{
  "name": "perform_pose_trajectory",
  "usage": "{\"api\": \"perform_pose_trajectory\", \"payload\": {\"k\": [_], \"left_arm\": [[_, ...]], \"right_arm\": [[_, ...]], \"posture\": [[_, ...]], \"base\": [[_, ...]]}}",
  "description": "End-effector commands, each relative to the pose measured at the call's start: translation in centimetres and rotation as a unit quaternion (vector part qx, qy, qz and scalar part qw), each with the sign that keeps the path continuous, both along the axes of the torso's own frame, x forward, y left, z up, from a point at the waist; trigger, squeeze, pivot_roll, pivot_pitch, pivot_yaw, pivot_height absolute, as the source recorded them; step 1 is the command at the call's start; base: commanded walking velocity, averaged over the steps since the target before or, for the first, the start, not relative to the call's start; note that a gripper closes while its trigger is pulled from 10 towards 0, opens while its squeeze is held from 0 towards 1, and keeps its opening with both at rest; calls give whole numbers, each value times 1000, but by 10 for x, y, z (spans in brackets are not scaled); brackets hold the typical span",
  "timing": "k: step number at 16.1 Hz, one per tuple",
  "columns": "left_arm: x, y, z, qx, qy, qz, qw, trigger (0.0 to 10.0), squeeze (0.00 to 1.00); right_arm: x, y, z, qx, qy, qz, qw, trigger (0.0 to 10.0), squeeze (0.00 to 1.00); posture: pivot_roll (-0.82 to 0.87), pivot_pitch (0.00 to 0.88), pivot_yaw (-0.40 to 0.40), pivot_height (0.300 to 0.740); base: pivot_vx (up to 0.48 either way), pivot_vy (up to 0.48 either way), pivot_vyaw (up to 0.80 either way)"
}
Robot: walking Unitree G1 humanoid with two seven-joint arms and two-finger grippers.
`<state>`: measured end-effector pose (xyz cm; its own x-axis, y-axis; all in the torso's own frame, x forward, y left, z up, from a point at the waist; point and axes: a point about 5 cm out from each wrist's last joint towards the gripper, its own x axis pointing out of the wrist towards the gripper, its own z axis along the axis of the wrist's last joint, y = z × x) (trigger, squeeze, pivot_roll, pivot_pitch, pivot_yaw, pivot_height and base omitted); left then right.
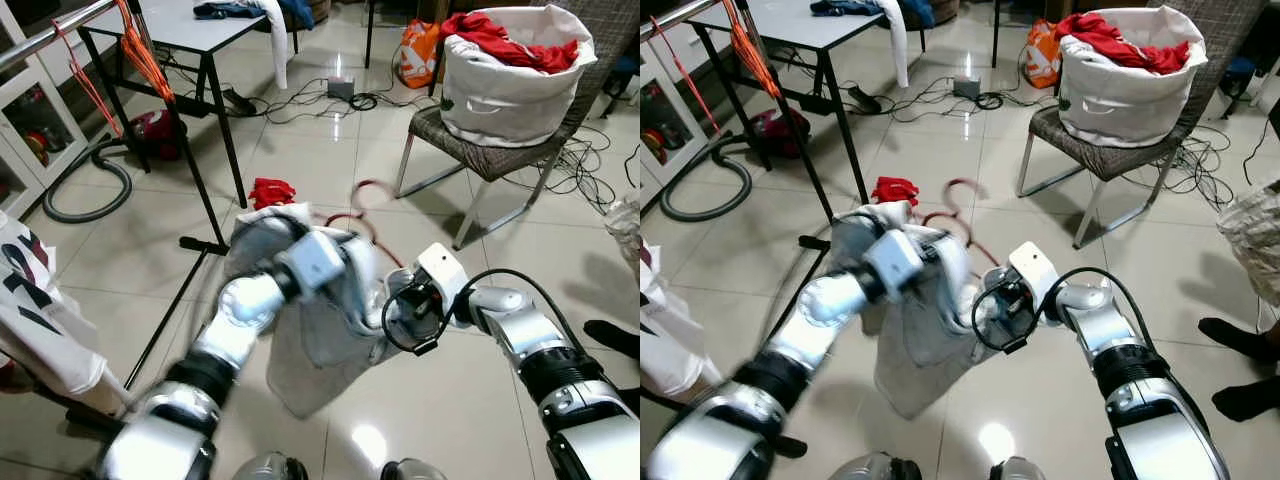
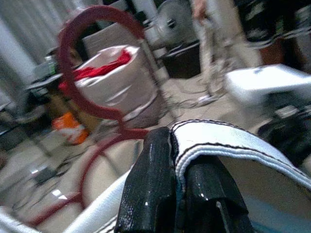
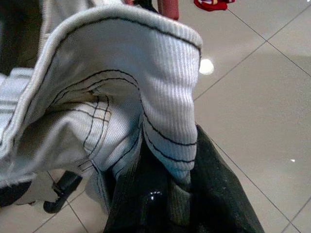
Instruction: Hang hanger
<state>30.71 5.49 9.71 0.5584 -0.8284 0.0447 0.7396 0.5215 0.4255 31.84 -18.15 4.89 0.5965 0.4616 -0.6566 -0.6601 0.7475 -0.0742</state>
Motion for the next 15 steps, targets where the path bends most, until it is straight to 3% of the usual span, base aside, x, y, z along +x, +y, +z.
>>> {"api": "perform_pose_trajectory", "payload": {"k": [1, 4, 6, 8, 9, 10, 13, 14, 15], "left_arm": [[-8, -18, 4, 8, -21, -53, 998, 0, 0], [-17, -19, -16, 31, 30, -65, 997, 0, 0], [-27, -19, -39, 71, 77, -76, 992, 0, 0], [-24, -17, -43, 84, 91, -62, 990, 0, 0], [-23, -16, -44, 83, 98, -57, 990, 3569, 0], [-19, -13, -45, 83, 113, -39, 989, 10000, 0], [-7, 5, -50, 70, 154, 42, 985, 10000, 0], [-4, 11, -53, 56, 174, 66, 981, 10000, 1000], [-3, 15, -55, 52, 189, 78, 978, 10000, 1000]], "right_arm": [[4, 11, 6, 12, -13, 21, 1000, 10000, 0], [4, 13, 6, 16, -15, 21, 1000, 10000, 0], [13, 23, 18, 64, -24, 2, 998, 10000, 0], [13, 28, 20, 67, -28, 11, 997, 10000, 0], [13, 29, 20, 67, -27, 15, 997, 10000, 0], [11, 29, 19, 68, -25, 17, 997, 10000, 0], [8, 30, 15, 67, -18, 17, 997, 10000, 0], [6, 29, 13, 64, -15, 17, 998, 10000, 0], [5, 28, 11, 63, -13, 16, 998, 10000, 0]], "posture": [[-167, 0, 76, 740], [-169, 0, 75, 740], [-172, 0, 74, 740], [-174, 0, 73, 740], [-174, 0, 73, 740], [-172, 0, 72, 740], [-170, 0, 73, 740], [-170, 0, 73, 740], [-172, 0, 72, 740]], "base": [[0, 0, 0], [0, 0, 0], [0, 0, 0], [0, 0, 0], [0, 0, 0], [0, 0, 0], [0, 0, 0], [0, 0, 0], [0, 0, 0]]}}
